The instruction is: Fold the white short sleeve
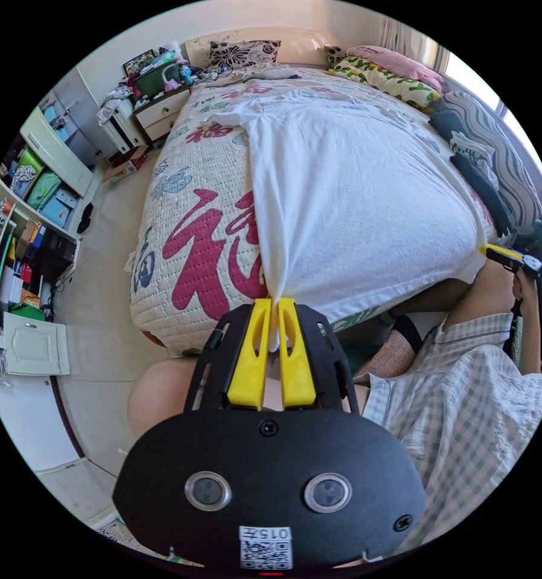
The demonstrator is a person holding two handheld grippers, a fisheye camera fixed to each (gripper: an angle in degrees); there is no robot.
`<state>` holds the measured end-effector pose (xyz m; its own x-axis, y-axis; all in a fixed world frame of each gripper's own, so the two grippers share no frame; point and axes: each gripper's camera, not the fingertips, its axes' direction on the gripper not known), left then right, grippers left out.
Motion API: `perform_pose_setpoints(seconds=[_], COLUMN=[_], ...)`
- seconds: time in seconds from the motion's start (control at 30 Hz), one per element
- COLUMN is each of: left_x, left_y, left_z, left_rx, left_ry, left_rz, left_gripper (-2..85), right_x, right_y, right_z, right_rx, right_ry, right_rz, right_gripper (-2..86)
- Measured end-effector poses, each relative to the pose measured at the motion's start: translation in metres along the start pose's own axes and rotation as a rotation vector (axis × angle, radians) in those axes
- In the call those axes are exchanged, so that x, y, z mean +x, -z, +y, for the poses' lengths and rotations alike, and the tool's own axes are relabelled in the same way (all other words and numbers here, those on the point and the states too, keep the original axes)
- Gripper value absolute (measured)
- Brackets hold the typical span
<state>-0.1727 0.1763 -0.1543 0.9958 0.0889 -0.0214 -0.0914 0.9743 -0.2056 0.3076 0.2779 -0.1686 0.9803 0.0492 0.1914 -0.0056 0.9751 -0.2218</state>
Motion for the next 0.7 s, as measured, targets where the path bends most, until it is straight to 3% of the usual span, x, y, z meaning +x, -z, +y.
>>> perform_pose_setpoints(seconds=[0.3,0.47,0.7], left_x=[-0.015,-0.012,0.051], left_y=[0.028,0.055,0.07], left_z=[0.012,0.008,-0.048], left_rx=[0.034,0.057,0.19], left_ry=[0.079,0.111,-0.062], left_rz=[0.164,0.017,0.186], left_gripper=[2.5,3.6,3.9], right_x=[0.001,0.001,-0.02], right_y=[0.042,0.056,0.043], right_z=[0.031,0.022,-0.025], right_rx=[0.096,0.161,0.166], right_ry=[-0.046,-0.018,0.089], right_rz=[0.111,0.052,-0.04], right_gripper=[-0.7,0.8,4.4])
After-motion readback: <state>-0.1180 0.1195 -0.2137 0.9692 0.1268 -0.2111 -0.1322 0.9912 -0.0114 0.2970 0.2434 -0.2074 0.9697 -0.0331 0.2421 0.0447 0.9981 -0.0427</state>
